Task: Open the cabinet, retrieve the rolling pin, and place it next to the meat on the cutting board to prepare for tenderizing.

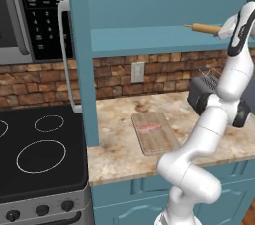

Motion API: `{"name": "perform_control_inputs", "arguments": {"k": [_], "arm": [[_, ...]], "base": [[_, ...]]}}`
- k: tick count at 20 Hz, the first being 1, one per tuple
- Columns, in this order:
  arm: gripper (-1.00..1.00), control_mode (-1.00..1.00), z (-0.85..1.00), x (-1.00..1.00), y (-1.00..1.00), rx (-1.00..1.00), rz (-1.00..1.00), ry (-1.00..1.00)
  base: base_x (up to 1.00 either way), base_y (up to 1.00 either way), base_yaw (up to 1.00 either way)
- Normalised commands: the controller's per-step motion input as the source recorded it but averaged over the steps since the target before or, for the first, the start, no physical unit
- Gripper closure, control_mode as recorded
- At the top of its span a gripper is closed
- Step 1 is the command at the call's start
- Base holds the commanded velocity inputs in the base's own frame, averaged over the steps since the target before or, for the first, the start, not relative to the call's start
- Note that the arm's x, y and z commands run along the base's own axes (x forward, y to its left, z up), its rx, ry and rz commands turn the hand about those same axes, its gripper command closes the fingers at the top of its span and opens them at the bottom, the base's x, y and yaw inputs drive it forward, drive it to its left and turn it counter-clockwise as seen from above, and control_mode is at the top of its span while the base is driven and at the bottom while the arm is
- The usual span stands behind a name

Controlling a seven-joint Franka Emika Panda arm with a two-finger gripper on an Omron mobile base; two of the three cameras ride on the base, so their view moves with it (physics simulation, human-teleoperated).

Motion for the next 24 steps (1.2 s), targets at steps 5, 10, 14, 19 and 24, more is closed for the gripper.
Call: {"name": "perform_control_inputs", "arguments": {"k": [5, 10, 14, 19, 24], "arm": [[1.0, -1.0, -0.06, 0.31, 0.0, 0.0, 0.09, 0.15], [1.0, -1.0, -0.05, 0.09, 0.0, 0.0, 0.08, 0.09], [1.0, -1.0, 0.0, -0.45, 0.01, 0.0, 0.05, -0.03], [1.0, -1.0, 0.0, -0.96, 0.29, 0.0, 0.0, -0.09], [1.0, -1.0, 0.0, -1.0, 0.44, 0.0, 0.0, -0.09]], "base": [[0.0, 0.0, 0.0], [0.0, 0.0, 0.0], [0.0, 0.0, 0.0], [0.0, 0.0, 0.0], [0.0, 0.0, 0.0]]}}
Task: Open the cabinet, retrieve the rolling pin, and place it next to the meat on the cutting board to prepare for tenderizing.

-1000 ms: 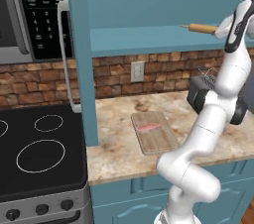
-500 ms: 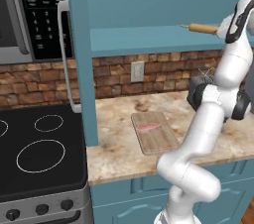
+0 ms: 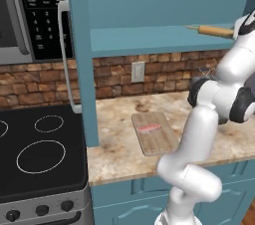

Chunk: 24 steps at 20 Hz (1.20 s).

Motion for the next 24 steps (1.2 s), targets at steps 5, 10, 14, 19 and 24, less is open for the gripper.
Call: {"name": "perform_control_inputs", "arguments": {"k": [5, 10, 14, 19, 24], "arm": [[1.0, -1.0, 0.0, -0.98, 0.52, 0.0, 0.0, -0.01], [1.0, -1.0, 0.0, -0.98, 0.59, 0.0, 0.0, 0.0], [1.0, -1.0, 0.0, -0.98, 0.68, 0.0, 0.0, 0.0], [1.0, -1.0, -0.07, -0.89, 0.65, 0.0, 0.01, 0.0], [1.0, -1.0, -0.28, -0.7, 0.66, -0.02, 0.06, 0.05]], "base": [[0.0, 0.0, 0.0], [0.0, 0.0, 0.0], [0.0, 0.0, 0.0], [0.0, 0.0, 0.0], [0.0, 0.0, 0.0]]}}
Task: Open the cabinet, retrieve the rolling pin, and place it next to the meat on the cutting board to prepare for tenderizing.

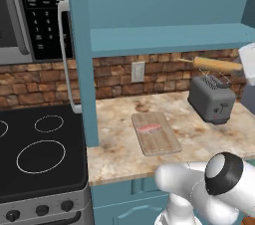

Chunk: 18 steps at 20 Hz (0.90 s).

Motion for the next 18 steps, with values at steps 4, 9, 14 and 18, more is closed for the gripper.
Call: {"name": "perform_control_inputs", "arguments": {"k": [4, 9, 14, 18], "arm": [[1.0, -1.0, -0.39, -0.42, 0.69, -0.05, 0.1, 0.16], [1.0, -1.0, -0.47, -0.06, 0.58, -0.06, 0.14, 0.27], [1.0, -1.0, -0.5, 0.22, 0.31, -0.05, 0.15, 0.31], [1.0, -1.0, -0.55, 0.41, 0.02, -0.03, 0.15, 0.25]], "base": [[0.0, 0.0, 0.0], [0.0, 0.0, 0.0], [0.0, 0.0, 0.0], [0.0, 0.0, 0.0]]}}
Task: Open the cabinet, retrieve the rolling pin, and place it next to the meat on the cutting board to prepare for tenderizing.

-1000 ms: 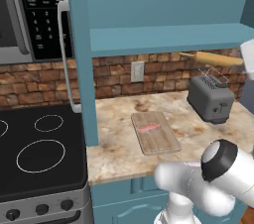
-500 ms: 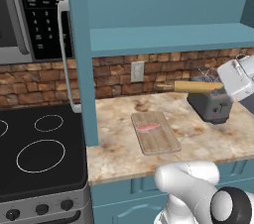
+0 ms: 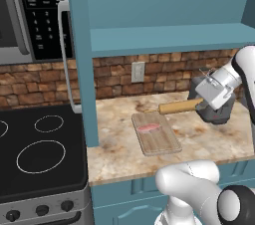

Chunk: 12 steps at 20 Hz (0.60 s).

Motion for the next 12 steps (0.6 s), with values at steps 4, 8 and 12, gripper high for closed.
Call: {"name": "perform_control_inputs", "arguments": {"k": [4, 8, 12], "arm": [[1.0, -1.0, -0.59, 0.39, 0.0, -0.01, 0.18, 0.15], [1.0, -1.0, -0.66, 0.36, -0.01, 0.0, 0.22, 0.07], [1.0, -1.0, -0.65, 0.27, -0.08, 0.0, 0.25, 0.0]], "base": [[0.0, 0.0, 0.0], [0.0, 0.0, 0.0], [0.0, 0.0, 0.0]]}}
